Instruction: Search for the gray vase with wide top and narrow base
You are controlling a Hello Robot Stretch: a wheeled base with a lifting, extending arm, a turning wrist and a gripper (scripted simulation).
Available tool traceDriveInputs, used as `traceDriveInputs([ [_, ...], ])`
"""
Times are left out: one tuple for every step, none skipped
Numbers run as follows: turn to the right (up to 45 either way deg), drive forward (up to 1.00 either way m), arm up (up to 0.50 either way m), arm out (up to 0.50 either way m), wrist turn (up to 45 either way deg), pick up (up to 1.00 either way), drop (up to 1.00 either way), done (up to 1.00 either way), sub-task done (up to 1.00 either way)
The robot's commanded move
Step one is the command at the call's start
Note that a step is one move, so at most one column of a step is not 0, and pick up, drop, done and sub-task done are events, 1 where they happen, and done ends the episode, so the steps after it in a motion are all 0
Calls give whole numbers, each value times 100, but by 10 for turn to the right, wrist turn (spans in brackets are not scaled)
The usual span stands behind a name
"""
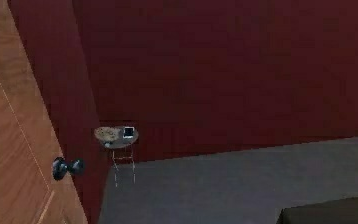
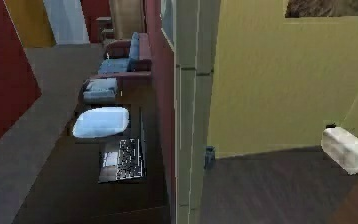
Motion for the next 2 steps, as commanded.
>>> traceDriveInputs([
  [0,75,0,0,0,0,0,0,0],
  [240,0,0,0,0,0,0,0,0],
])
